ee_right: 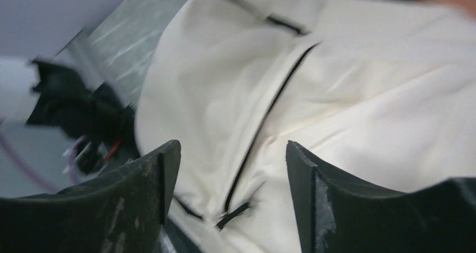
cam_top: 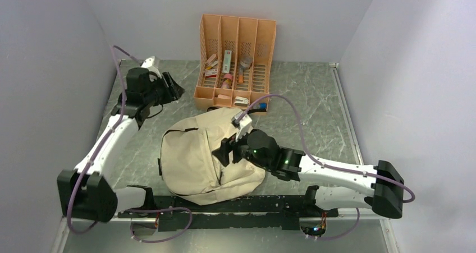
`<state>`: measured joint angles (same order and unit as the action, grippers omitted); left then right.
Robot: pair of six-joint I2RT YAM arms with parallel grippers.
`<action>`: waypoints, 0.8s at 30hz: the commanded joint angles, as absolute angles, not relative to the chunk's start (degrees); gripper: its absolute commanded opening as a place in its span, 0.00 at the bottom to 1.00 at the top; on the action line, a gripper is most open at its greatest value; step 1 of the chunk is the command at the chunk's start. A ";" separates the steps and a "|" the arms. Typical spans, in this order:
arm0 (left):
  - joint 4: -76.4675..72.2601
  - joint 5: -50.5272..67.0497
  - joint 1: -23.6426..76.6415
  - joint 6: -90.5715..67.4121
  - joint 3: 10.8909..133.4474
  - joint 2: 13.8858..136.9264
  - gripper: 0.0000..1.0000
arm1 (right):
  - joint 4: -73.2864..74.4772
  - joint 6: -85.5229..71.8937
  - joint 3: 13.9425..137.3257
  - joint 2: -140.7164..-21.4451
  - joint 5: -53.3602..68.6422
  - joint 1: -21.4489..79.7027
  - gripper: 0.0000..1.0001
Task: Pack the student bag
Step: Zip the student bag at the center of the board, then reset both arms
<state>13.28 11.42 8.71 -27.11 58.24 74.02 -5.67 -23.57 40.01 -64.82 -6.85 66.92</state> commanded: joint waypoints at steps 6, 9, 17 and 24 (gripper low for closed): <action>18.33 4.51 8.57 -18.71 58.42 55.37 0.94 | 8.21 -15.78 49.16 -59.61 -28.02 55.74 0.91; 22.06 1.40 8.53 -17.78 58.41 51.50 0.97 | 10.60 -17.36 49.67 -58.17 -16.88 42.54 0.95; 26.72 -5.02 8.53 -17.26 53.89 42.72 0.97 | 12.81 -23.94 45.93 -51.85 3.76 15.40 1.00; 27.18 -12.32 8.53 -18.39 48.96 39.40 0.97 | 17.53 -25.91 45.27 -48.77 -6.21 14.15 1.00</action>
